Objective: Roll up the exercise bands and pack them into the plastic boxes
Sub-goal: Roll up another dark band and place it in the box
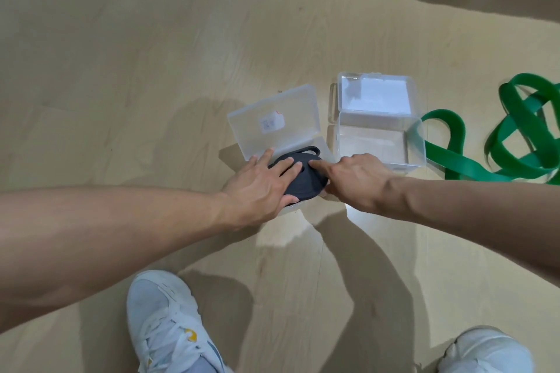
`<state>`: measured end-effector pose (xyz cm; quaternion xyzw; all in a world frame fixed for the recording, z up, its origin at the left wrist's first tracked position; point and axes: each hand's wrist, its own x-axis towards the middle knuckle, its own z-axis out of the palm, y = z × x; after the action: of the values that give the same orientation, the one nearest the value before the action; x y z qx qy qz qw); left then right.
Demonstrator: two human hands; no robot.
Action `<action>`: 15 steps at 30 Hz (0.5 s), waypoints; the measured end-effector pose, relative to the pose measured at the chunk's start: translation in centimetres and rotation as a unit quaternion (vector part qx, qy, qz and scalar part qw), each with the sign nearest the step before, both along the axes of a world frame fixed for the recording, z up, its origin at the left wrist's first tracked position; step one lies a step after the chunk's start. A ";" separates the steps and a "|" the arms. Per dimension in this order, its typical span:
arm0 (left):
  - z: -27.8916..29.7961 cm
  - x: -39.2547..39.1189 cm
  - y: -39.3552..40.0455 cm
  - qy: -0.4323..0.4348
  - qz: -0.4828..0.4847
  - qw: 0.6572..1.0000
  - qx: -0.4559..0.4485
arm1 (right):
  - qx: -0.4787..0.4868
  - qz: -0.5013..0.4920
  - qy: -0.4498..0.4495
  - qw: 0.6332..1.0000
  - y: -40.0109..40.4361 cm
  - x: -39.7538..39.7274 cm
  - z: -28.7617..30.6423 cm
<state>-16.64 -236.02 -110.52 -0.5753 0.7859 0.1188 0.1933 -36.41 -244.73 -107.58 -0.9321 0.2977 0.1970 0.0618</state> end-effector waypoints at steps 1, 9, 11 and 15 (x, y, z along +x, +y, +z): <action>-0.1 0.0 0.0 -0.005 -0.004 1.000 -0.001 | 0.000 0.017 0.009 1.000 -0.1 0.1 0.1; -0.1 -0.6 -0.1 -0.032 -0.007 0.999 0.010 | -0.011 0.059 0.022 0.998 -0.2 0.1 -0.4; 0.0 -0.9 -0.2 -0.043 -0.008 0.999 0.018 | 0.009 0.049 0.013 0.999 -0.4 0.1 -0.3; 0.1 -1.3 -0.3 -0.047 -0.002 0.999 0.012 | 0.055 0.006 0.006 0.998 -0.9 0.3 0.0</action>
<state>-17.91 -236.34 -110.39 -0.5766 0.7755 0.1005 0.2368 -36.07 -245.66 -107.60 -0.9277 0.2814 0.2193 0.1104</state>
